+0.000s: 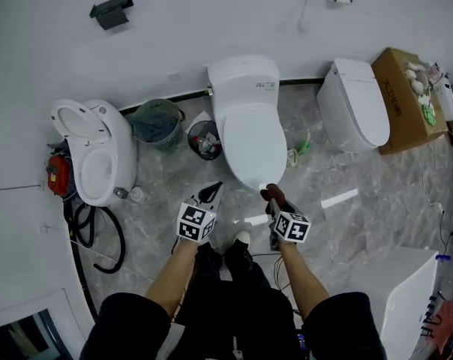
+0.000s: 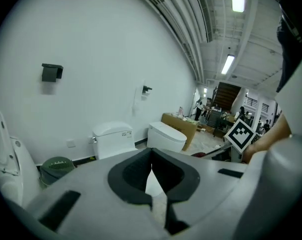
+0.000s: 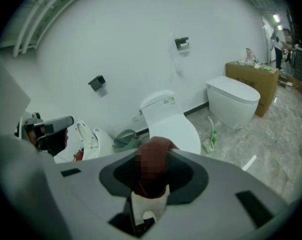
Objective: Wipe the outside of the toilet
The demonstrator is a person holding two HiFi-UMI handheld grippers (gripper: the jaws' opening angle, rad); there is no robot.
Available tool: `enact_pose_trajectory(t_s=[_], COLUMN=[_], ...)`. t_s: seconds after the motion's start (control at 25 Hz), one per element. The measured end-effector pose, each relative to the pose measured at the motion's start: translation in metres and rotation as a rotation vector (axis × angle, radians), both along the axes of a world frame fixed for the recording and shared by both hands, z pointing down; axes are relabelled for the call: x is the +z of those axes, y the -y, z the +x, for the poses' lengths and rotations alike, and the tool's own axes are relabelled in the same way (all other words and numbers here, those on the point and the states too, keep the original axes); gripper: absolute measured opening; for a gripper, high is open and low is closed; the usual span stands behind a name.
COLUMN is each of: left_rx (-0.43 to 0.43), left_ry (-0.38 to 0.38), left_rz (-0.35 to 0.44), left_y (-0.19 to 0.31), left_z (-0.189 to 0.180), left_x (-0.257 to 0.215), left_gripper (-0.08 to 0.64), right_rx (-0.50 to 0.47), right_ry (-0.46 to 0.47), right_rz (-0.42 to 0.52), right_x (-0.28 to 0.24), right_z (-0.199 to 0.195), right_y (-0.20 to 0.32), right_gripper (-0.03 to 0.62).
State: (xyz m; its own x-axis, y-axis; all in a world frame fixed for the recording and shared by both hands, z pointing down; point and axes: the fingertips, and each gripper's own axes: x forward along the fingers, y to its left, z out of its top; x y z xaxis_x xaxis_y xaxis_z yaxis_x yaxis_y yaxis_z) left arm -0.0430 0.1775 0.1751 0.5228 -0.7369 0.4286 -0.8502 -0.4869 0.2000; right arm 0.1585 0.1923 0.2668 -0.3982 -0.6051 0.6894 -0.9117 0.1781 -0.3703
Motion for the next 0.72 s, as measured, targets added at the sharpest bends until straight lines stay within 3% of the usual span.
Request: enact_pose_trajectory(t_s=[0.12,0.4,0.56,0.72], left_rx=[0.004,0.008,0.029,0.058], left_ry=[-0.012,0.007,0.023,0.012], left_rz=[0.055,0.277,0.384,0.434], left_y=[0.006,0.041,0.045,0.043], left_z=[-0.008,-0.03,-0.037,-0.038], left_x=[-0.038,-0.158,-0.216,-0.245], left_gripper=[0.0,0.0,0.0,0.0], right_rx=[-0.027,-0.114,-0.117,-0.106], right_ry=[0.009,0.042,0.068,0.067], right_rz=[0.131,0.471,0.59,0.658], right_x=[-0.065,-0.232,-0.303,-0.336], right_z=[-0.02,-0.057,-0.068,-0.074], right_y=[0.015,0.063,0.072,0.064], right_gripper=[0.121,0.121,0.121,0.12])
